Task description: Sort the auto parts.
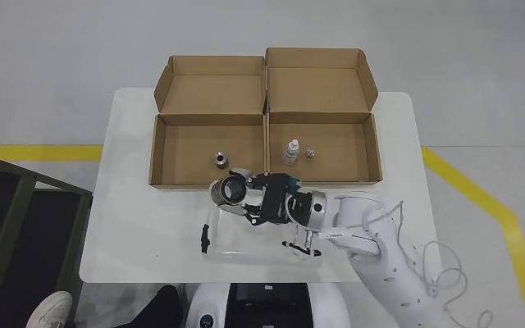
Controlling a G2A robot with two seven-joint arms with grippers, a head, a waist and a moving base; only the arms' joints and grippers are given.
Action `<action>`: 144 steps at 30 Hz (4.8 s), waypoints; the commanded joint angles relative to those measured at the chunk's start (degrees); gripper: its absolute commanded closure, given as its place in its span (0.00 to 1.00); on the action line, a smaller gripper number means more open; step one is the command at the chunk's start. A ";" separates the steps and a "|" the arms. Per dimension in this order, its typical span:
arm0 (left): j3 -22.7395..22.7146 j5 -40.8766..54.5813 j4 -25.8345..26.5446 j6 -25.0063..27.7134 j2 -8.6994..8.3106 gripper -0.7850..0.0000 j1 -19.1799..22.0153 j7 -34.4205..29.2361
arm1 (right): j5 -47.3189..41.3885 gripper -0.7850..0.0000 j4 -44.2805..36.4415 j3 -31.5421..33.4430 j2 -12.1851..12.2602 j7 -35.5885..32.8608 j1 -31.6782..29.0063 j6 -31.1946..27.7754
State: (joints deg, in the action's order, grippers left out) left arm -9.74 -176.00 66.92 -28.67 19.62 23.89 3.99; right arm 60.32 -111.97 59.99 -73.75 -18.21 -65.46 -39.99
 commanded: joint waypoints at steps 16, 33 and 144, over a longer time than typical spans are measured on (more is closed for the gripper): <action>0.00 0.00 0.00 0.00 0.00 0.00 0.00 0.00 | -0.82 1.00 -6.22 2.48 0.03 10.30 0.09 3.27; 0.00 0.00 0.00 0.00 0.00 0.00 0.00 0.00 | -2.09 1.00 -1.90 4.84 0.20 14.95 1.64 3.02; 0.00 0.00 0.00 0.00 0.00 0.00 0.00 0.00 | 7.40 0.00 25.86 -10.42 -7.40 -10.54 19.14 16.28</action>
State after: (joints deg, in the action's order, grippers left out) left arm -9.74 -176.00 66.92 -28.67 19.62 23.89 3.99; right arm 67.69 -84.46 48.84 -81.41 -28.71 -45.48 -23.27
